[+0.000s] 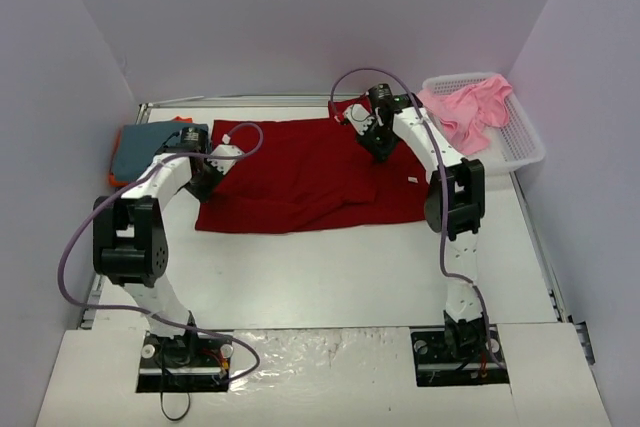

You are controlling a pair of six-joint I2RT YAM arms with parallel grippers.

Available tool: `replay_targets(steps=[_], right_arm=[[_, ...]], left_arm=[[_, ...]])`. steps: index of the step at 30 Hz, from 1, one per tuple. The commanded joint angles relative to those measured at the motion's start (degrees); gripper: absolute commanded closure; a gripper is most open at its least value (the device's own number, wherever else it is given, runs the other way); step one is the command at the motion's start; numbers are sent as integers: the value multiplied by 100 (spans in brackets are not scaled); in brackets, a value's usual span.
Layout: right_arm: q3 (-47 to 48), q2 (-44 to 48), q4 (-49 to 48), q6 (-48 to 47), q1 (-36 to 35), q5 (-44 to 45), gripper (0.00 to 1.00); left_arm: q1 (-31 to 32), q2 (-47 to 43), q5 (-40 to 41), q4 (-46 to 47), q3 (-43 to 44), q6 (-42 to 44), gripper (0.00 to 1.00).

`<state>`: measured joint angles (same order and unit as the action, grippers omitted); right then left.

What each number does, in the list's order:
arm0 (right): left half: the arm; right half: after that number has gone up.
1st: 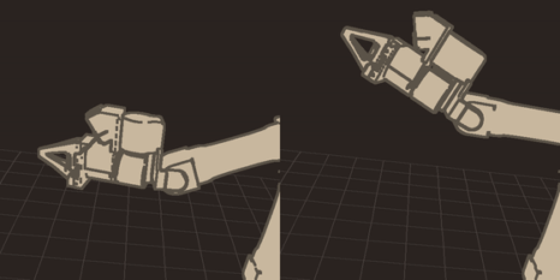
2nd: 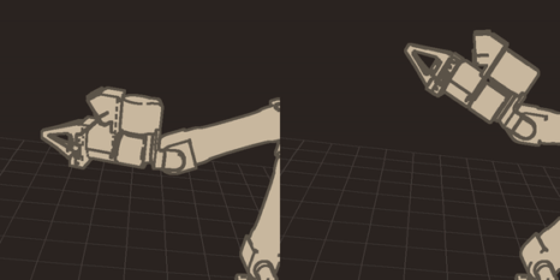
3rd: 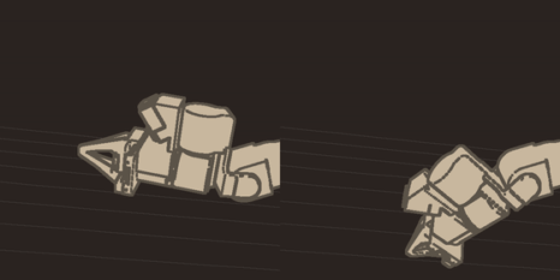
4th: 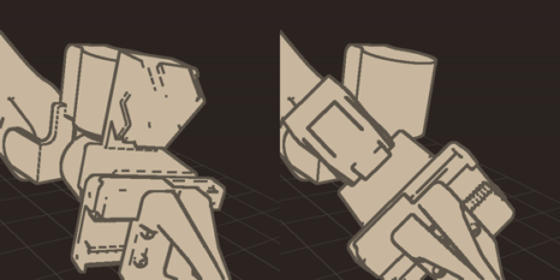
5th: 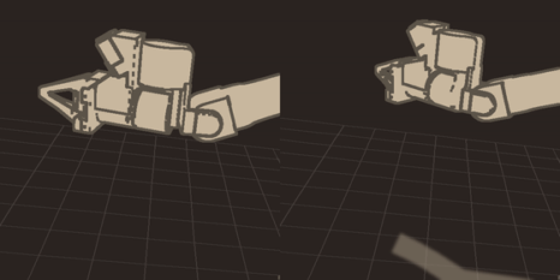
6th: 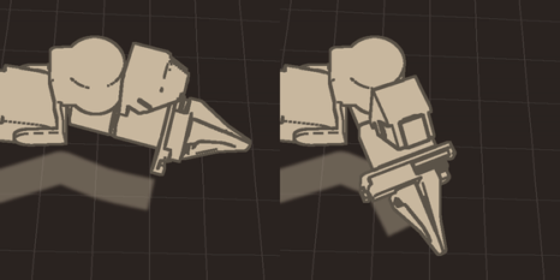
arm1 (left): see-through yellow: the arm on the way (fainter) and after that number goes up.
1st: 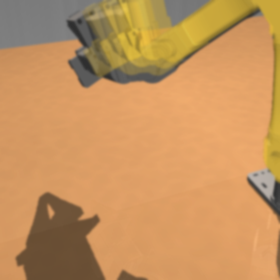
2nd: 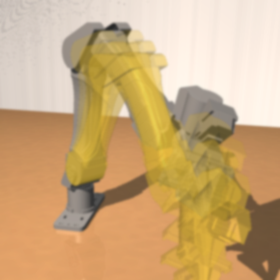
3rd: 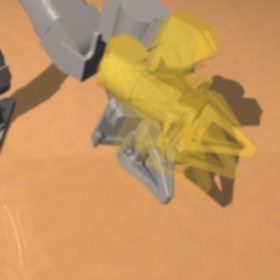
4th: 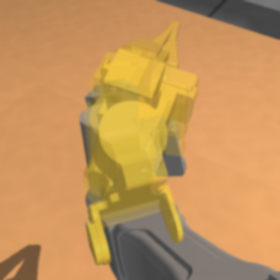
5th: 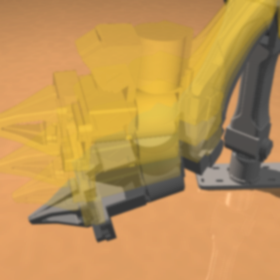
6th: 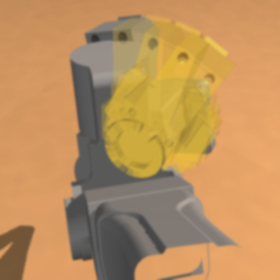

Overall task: Fold and stack the t-shirts
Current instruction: Fold the flattened tshirt in 1/3 of the way

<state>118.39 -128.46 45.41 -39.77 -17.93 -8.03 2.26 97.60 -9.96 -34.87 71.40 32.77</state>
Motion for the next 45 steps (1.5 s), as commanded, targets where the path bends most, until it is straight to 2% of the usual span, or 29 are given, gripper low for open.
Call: replay_targets(steps=[1,2,5,8,11,13,14,15,20,25,29,45], right_arm=[[360,-284,197,-5,-8,-5,79],[413,-389,197,4,-17,29,67],[483,-495,153,109,-26,65,59],[571,-425,-14,303,-26,144,56],[536,-189,-120,461,-17,189,55],[239,161,-111,470,-26,57,55],[89,294,-111,479,-26,30,54],[-243,426,-128,479,-43,12,54],[-1316,1314,-102,444,-105,-330,53],[-2318,1824,-94,373,-184,-585,54],[-2636,1860,-41,286,-289,-857,54],[-2294,868,82,119,-509,-1139,55]], left_arm=[[-42,337,55,7,357,133,97],[-33,417,90,33,392,141,89],[-24,619,327,200,480,89,76],[-15,646,599,305,638,-7,61],[-7,428,960,384,788,-130,54],[11,234,1345,490,788,-184,37],[11,24,1408,499,762,-192,11],[2,-82,1522,621,727,-210,5],[2,-548,2233,727,569,-482,5],[2,-927,2217,736,244,-737,6],[2,-1094,2243,684,-2,-878,6],[2,-1138,2261,719,-302,-1089,6]])
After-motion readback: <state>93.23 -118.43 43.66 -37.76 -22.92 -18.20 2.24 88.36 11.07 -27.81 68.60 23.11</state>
